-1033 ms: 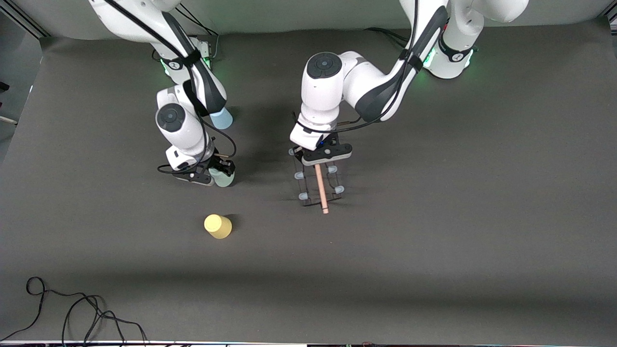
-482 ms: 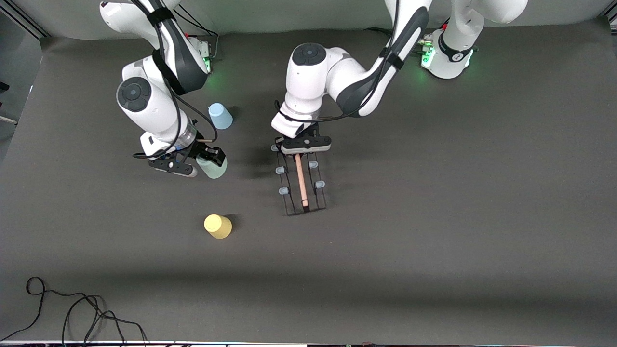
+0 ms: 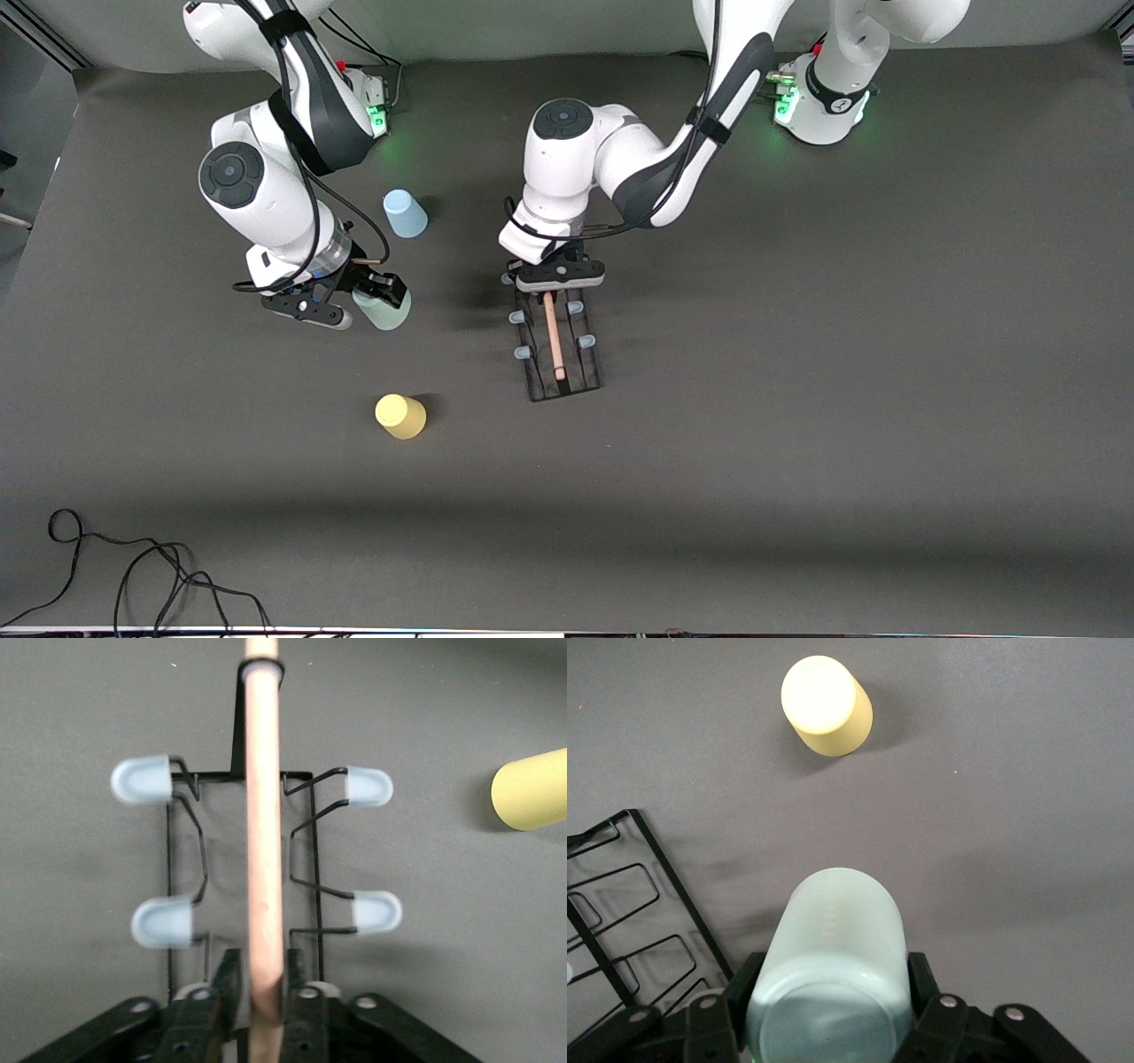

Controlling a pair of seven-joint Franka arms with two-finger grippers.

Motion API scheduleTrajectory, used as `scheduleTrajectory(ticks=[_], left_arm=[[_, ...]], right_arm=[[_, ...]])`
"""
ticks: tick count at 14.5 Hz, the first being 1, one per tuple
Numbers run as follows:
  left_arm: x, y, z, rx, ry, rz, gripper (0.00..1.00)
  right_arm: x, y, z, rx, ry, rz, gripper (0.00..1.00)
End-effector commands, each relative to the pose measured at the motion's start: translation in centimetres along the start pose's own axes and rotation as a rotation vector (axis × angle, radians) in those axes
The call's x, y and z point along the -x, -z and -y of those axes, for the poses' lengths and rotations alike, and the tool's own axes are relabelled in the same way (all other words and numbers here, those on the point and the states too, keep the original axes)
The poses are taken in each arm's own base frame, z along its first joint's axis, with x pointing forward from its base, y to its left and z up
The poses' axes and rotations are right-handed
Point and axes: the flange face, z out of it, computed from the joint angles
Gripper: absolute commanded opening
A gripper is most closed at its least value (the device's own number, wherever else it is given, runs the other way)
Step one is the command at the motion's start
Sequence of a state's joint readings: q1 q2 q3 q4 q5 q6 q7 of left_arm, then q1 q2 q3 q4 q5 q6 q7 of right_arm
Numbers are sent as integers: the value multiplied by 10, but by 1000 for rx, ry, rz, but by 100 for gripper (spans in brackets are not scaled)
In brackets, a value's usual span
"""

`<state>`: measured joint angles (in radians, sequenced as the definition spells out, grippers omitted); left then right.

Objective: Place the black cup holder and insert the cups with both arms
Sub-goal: 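Carry the black rack toward the cups with the left gripper and set it down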

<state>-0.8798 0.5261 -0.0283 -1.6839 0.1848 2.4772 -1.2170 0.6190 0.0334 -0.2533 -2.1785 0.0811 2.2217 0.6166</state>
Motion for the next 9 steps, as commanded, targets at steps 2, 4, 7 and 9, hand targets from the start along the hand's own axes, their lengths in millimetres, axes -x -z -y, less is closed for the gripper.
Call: scheduleTrajectory(ticks=[2, 4, 7, 9], left_arm=[[1, 13, -7, 0, -2, -25, 100], [-9, 33, -4, -16, 8, -27, 100], [-38, 85, 6, -23, 37, -51, 100], [-74, 123, 28, -23, 51, -58, 100]], right_arm=[[0, 11, 4, -19, -32, 6, 0], [2, 12, 5, -21, -31, 4, 0], [4, 18, 17, -23, -89, 0, 0], [22, 23, 44, -11, -94, 15, 0]])
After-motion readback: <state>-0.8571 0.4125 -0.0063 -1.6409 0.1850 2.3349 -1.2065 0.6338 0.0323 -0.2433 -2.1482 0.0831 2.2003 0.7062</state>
